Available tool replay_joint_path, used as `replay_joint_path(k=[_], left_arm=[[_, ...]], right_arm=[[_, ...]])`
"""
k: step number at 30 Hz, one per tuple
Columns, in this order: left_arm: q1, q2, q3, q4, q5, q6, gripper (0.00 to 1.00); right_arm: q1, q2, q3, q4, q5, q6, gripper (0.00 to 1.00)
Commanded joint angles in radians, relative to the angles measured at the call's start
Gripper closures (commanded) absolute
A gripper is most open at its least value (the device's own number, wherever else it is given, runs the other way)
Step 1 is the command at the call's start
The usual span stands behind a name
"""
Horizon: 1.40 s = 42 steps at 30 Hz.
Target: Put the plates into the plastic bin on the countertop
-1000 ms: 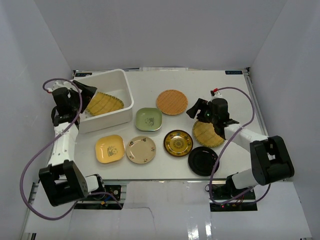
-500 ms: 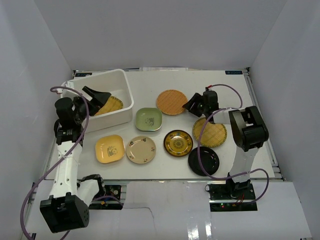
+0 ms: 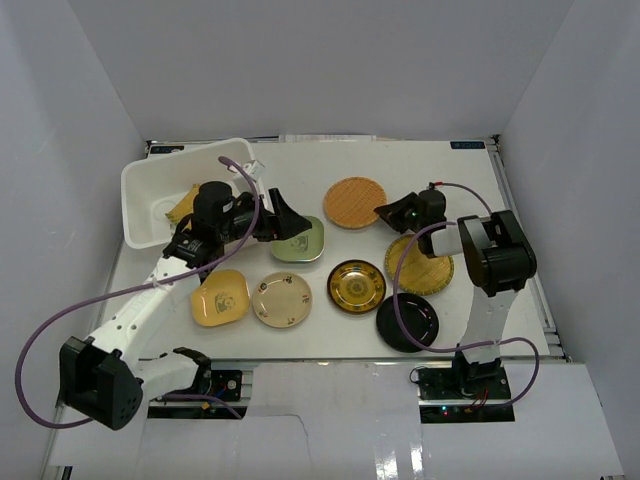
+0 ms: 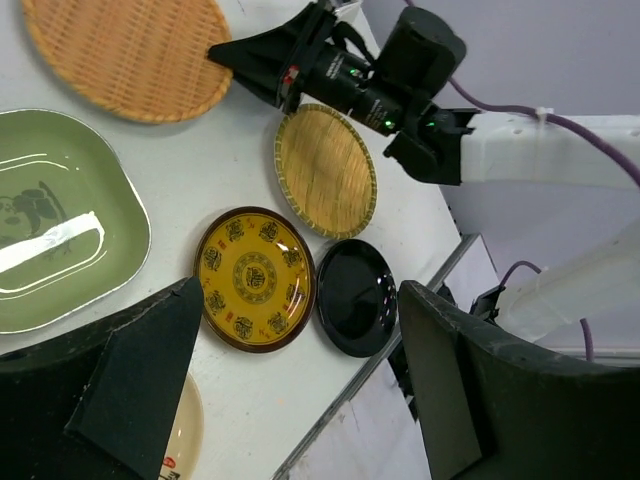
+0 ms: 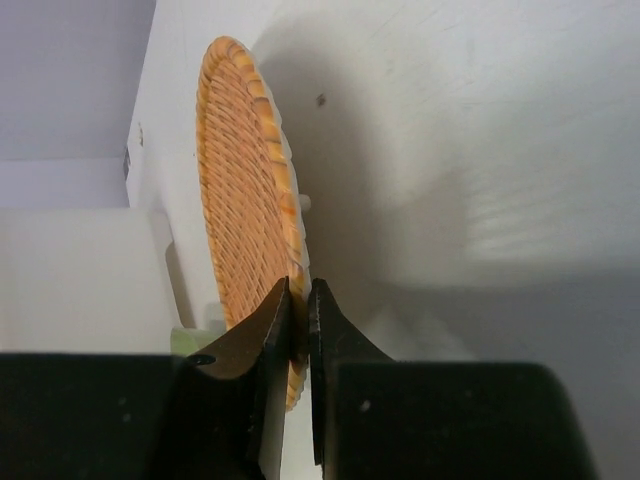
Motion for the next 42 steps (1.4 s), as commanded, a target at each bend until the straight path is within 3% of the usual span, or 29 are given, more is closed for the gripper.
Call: replay_joint_path(k=[1,7,11,19,24,32,37,38,40,42], left_arm=[[-0.049,0.060,0.067,0.003,-0.084,0.029,0.12],[-0.101,0.180,0.104,0.098,-0.161,-0.005,0.16],[-0.102,0.272,0.113,0.149,-0.219,-0.034,0.19],[-0.102,0.410,0.147,0.169,-0.299,-0.014,0.20],[-0.102,0.415,0.100,0.247,-0.235,-0.048,0.26],[-0.105,0.392,0.072,0.368,-0.103,-0.111,0.59],[-0.104,0.378,0.063,0.396,-0.009,-0.131,0.63],[-0.105,0.367,0.058,0.394,-0.003,-0.133,0.73],[-0.105,0.355,0.044,0.403,0.011,-0.151,0.81],[-0.104,0.339,0.041,0.419,0.052,-0.162,0.99]], right_arm=[[-0.060,-0.180,-0.068,0.144,0.034,-0.002,0.92],[-0.070,-0.368,-0.174,0.110,-0.120,-0.100,0.92],[-0.066,-0.499,-0.375,0.245,-0.204,-0.035,0.92],[-0.065,-0.676,-0.509,0.360,-0.371,0.032,0.92],[-0.063,-0.716,-0.529,0.343,-0.406,0.024,0.92],[-0.062,-0.721,-0.539,0.349,-0.458,0.059,0.92],[-0.062,-0.722,-0.532,0.349,-0.478,0.073,0.92],[-0.062,-0.722,-0.530,0.351,-0.481,0.081,0.92],[-0.062,-0.722,-0.526,0.346,-0.492,0.084,0.92],[-0.062,-0.718,-0.515,0.342,-0.507,0.088,0.92]])
